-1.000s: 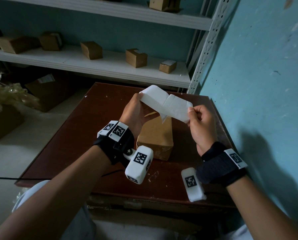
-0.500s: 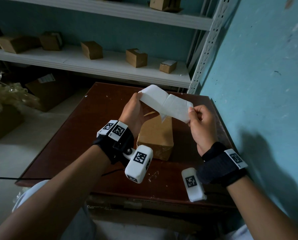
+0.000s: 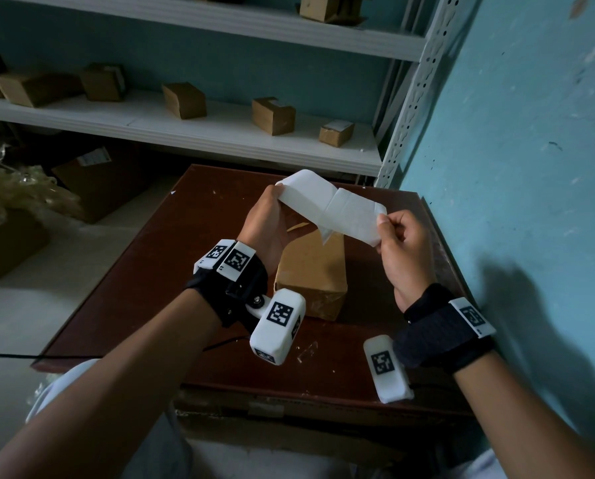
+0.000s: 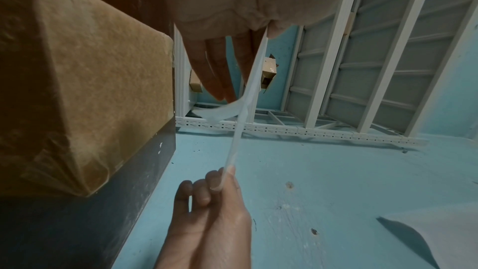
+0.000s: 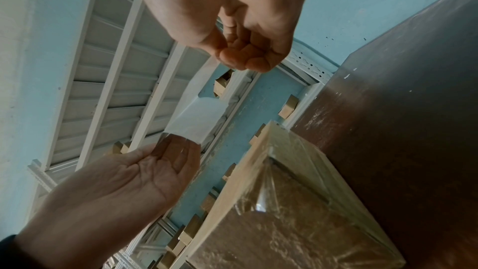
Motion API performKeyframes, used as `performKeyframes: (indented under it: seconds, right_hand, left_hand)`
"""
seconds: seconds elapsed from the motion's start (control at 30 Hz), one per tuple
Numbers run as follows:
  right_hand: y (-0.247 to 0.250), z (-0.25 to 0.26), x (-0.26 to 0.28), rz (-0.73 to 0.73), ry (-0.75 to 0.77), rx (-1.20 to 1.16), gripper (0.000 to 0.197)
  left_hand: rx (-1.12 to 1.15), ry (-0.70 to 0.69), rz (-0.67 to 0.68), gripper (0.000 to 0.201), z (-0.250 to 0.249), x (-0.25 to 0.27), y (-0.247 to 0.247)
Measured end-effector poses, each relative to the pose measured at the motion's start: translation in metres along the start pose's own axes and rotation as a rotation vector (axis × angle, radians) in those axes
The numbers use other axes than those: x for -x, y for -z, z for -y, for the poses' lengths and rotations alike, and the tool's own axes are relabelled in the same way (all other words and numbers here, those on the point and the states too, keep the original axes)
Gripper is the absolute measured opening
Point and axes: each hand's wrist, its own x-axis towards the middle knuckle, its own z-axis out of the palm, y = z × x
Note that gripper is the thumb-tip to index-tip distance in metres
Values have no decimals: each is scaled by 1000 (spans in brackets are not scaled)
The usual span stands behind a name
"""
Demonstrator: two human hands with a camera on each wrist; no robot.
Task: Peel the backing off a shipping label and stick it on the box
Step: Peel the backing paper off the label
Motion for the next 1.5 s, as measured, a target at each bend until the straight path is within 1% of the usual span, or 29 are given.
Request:
performKeyframes:
  seconds: [0.23, 0.57, 0.7, 0.9, 1.07, 1.27, 1.5]
  right_hand:
    - [0, 0, -1, 5, -8, 0, 11]
    - [0, 0, -1, 1, 2, 5, 16]
    - [1, 0, -1, 4, 8, 1, 13]
    - [1, 1, -1, 10, 2, -8, 16]
    - [1, 0, -1, 8, 6, -10, 13]
    - [1, -1, -1, -8, 23, 1, 18]
    - [1, 0, -1, -7, 25, 9, 19]
  left_hand:
    - [-4, 0, -18, 36, 0, -1, 1]
    - [-4, 7, -26, 37, -1, -3, 2]
    - [-9, 4, -22, 37, -1, -3, 3]
    - [-4, -2, -29, 35, -1, -4, 3]
    - [0, -7, -24, 36, 0, -4, 4]
    - [-1, -5, -33, 37, -1, -5, 4]
    - [-1, -8, -37, 37, -2, -5, 5]
